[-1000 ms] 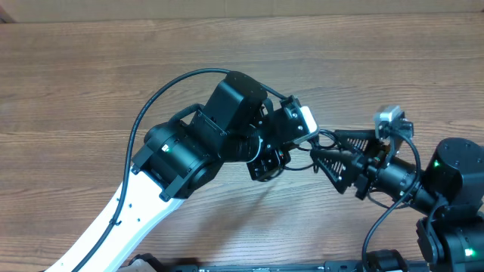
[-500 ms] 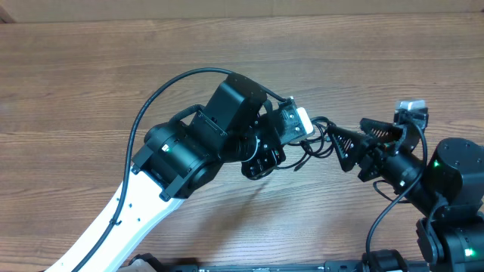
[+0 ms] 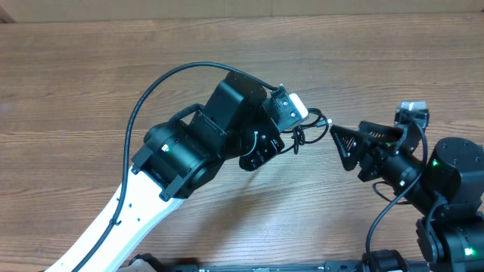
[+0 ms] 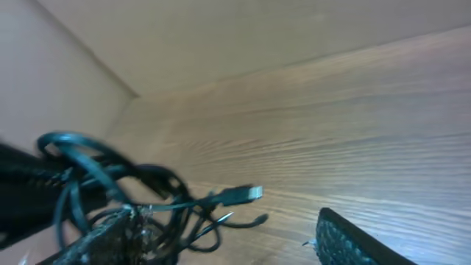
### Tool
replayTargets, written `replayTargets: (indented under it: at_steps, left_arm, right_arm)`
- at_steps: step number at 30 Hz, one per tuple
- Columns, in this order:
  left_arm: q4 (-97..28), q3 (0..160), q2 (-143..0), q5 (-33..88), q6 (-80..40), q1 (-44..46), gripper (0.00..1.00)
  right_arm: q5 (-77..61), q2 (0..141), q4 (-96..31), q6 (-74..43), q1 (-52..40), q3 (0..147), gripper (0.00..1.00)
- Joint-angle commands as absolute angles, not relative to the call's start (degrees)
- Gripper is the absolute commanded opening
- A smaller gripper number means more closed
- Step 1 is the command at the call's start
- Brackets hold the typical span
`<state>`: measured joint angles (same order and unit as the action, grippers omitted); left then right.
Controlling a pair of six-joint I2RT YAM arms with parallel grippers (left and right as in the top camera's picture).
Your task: Untangle cables
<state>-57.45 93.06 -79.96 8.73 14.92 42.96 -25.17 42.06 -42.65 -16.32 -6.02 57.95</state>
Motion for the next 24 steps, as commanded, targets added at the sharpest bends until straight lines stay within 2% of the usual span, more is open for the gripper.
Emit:
replayTargets:
  at_steps: [1, 7, 14, 19, 24]
  left_arm:
    - [-56.86, 94.13, -80.25, 8.60, 14.15, 42.68, 0.04]
    - [-56.05, 94.13, -80.25, 11.51, 21.04, 42.76, 0.04]
    - [-52.80, 94.13, -80.25, 17.37, 29.08, 42.78, 0.04]
    - [-53.06, 94.13, -80.25, 17.19, 34.48, 42.74, 0.04]
    - [-52.95, 94.13, -80.25, 16.40, 34.72, 42.68, 0.04]
  right_arm:
    - [-30.00, 41.76, -42.54, -14.98, -5.87, 58.22, 0.68]
    - [-35.20, 41.76, -43.83, -14.96, -5.87, 58.22, 0.54]
    - [-45.45, 41.76, -43.81, -12.95, -5.87, 58.22, 0.53]
    - [-46.17, 41.76, -43.81, -11.66, -5.87, 58.22, 0.54]
    - [-46.39, 41.76, -43.79, -11.73, -5.87, 58.22, 0.55]
